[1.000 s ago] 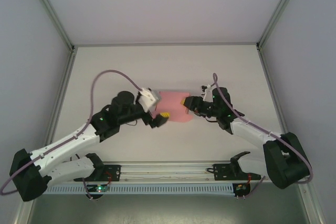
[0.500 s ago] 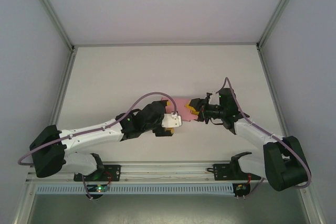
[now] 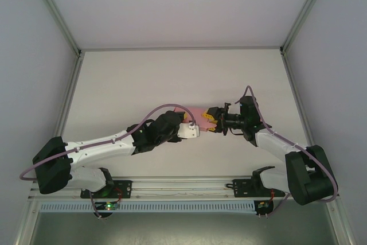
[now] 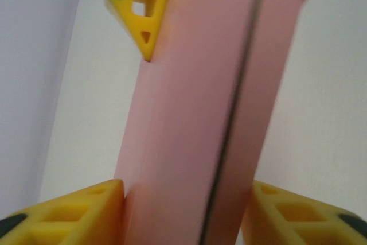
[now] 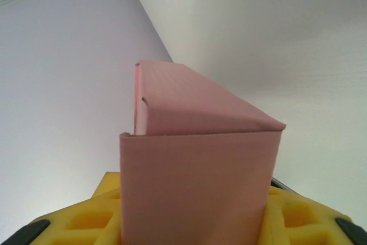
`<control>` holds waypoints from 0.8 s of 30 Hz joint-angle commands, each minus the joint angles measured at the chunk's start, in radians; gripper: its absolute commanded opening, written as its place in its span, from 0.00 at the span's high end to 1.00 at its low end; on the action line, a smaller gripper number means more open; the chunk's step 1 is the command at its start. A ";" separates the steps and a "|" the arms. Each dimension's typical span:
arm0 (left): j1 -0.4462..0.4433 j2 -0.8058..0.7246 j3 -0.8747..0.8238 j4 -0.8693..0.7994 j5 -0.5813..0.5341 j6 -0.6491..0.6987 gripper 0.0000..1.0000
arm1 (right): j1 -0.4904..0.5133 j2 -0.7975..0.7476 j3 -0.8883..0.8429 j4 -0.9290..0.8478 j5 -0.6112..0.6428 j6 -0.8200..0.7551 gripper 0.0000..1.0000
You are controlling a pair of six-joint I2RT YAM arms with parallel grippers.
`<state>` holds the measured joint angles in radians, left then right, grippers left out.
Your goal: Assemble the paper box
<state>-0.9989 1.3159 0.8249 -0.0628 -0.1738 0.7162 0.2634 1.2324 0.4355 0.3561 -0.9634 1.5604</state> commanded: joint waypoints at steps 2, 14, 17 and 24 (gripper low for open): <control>-0.005 -0.012 0.013 0.035 -0.037 -0.011 0.55 | 0.002 -0.041 -0.010 -0.001 -0.044 -0.022 0.51; 0.090 -0.033 0.102 -0.351 0.188 -0.252 0.57 | -0.082 -0.428 0.137 -0.464 0.616 -0.938 0.02; 0.147 0.004 0.120 -0.443 0.308 -0.327 0.55 | -0.081 -0.567 0.070 -0.361 0.594 -1.117 0.02; 0.239 0.181 0.247 -0.580 0.420 -0.433 0.57 | 0.063 -0.526 0.060 -0.329 0.365 -1.341 0.23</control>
<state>-0.7780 1.4551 1.0195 -0.5232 0.1528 0.3550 0.2680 0.6609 0.4923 0.0422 -0.5648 0.4099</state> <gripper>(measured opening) 0.433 0.778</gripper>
